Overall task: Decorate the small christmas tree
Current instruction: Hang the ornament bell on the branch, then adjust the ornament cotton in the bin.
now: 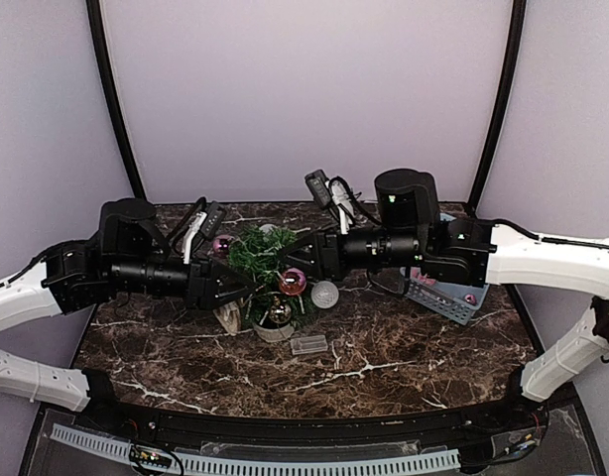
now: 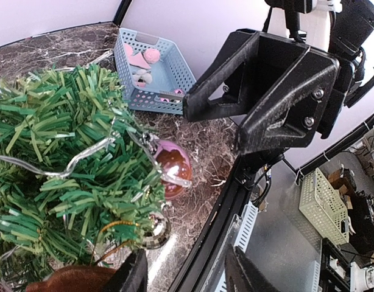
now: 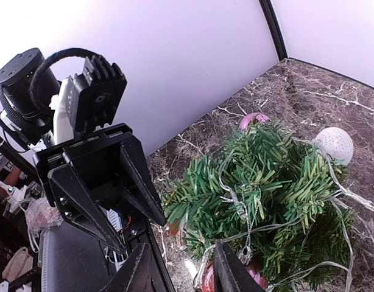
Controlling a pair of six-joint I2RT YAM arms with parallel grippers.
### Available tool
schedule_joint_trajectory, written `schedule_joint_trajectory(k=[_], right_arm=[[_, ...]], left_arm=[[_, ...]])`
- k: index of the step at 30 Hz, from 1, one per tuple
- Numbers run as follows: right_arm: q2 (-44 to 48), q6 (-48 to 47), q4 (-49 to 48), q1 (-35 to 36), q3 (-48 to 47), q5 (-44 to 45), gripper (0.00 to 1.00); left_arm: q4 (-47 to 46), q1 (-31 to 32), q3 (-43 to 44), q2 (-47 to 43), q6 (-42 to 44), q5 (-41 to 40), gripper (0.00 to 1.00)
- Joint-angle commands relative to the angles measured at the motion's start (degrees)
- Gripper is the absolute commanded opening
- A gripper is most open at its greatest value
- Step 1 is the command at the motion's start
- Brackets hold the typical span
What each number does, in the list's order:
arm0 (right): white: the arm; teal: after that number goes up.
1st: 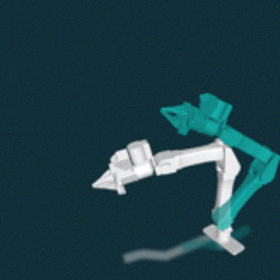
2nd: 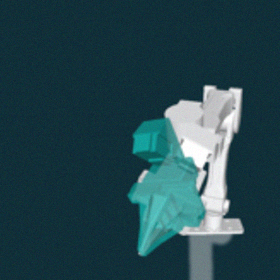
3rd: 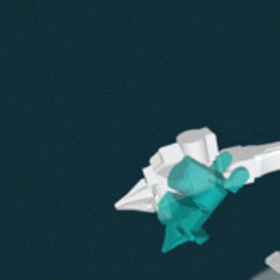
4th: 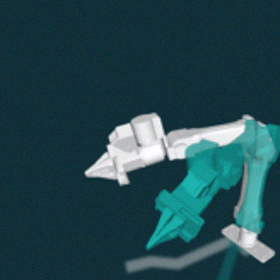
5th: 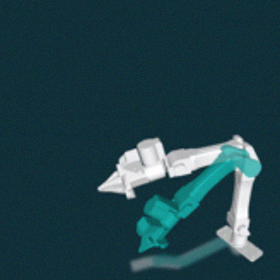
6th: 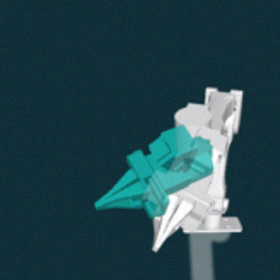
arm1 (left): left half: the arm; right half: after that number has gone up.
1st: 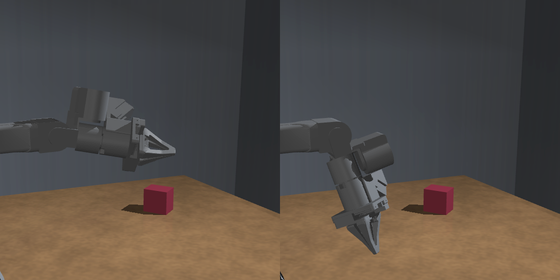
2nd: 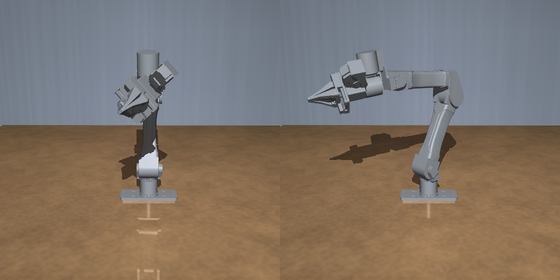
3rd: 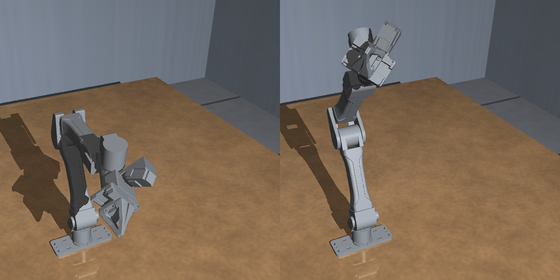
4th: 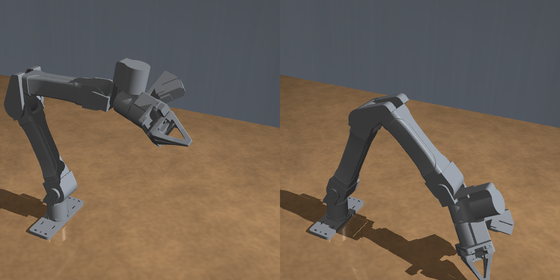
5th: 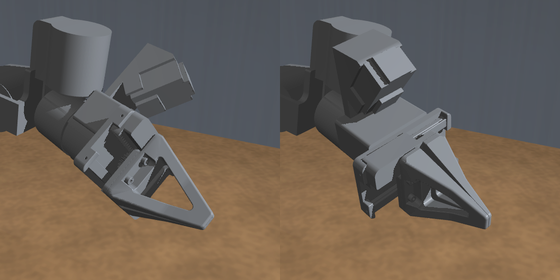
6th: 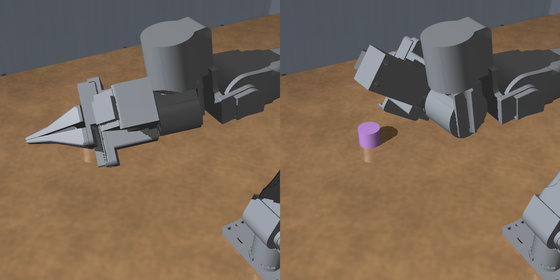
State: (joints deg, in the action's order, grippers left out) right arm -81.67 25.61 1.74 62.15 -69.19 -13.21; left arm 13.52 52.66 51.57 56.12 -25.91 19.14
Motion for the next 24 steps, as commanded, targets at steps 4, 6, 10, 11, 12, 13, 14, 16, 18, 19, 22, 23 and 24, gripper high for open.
schedule_joint_trajectory(k=[4, 6, 10, 11, 12, 13, 14, 16, 18, 19, 22, 23, 24], right_arm=[[2.49, -1.88, -1.3, 0.34, -0.33, 2.65, 0.48], [3.07, -2.81, 0.03, 0.21, -0.56, 3.87, 0.59], [4.46, -4.38, 2.01, -0.74, -1.39, 6.02, 0.77], [4.81, -4.79, 2.59, -1.2, -1.65, 6.66, 0.87], [5.18, -5.23, 3.13, -1.5, -1.87, 7.24, 0.9], [5.58, -5.6, 3.51, -2.05, -2.11, 7.88, 0.93], [6.03, -5.91, 3.89, -2.51, -2.29, 8.85, 0.97], [6.64, -6.53, 4.74, -3.78, -2.86, 10.13, 0.99], [6.74, -6.89, 5.11, -4.82, -3.72, 11.63, 0.99], [6.64, -7.03, 4.93, -5.23, -4.17, 12.5, 0.99], [5.51, -6.84, 5.35, -6.82, -6.31, 15.4, 0.99], [5.0, -6.87, 6.09, -7.39, -7.44, 16.51, 0.99], [4.35, -6.93, 6.82, -7.9, -8.41, 17.89, 0.99]], left_arm=[[8.08, 0.16, 3.32, -3.71, 4.22, 3.22, 0.51], [10.25, 0.19, 5.54, -4.56, 5.33, 2.63, 0.56], [13.61, 0.15, 11.59, -4.75, 7.3, -2.06, 0.73], [14.93, 0.15, 14.25, -3.83, 7.99, -4.69, 0.76], [15.69, 0.09, 15.71, -3.17, 8.38, -6.03, 0.81], [16.99, 0.04, 18.4, -1.46, 9.25, -8.54, 0.82], [17.6, -0.11, 19.8, -0.49, 9.8, -9.53, 0.84], [18.46, -0.63, 23.5, 2.74, 11.57, -11.61, 0.84], [16.82, -1.56, 25.99, 5.61, 12.72, -13.28, 0.85], [13.97, -2.8, 26.06, 6.95, 13.05, -13.09, 0.85], [7.91, -7.03, 25.91, 9.77, 12.38, -7.88, 0.85], [5.64, -9.46, 25.93, 11.13, 11.89, -7.01, 0.85], [4.58, -10.58, 25.94, 11.74, 11.51, -5.95, 0.85]])
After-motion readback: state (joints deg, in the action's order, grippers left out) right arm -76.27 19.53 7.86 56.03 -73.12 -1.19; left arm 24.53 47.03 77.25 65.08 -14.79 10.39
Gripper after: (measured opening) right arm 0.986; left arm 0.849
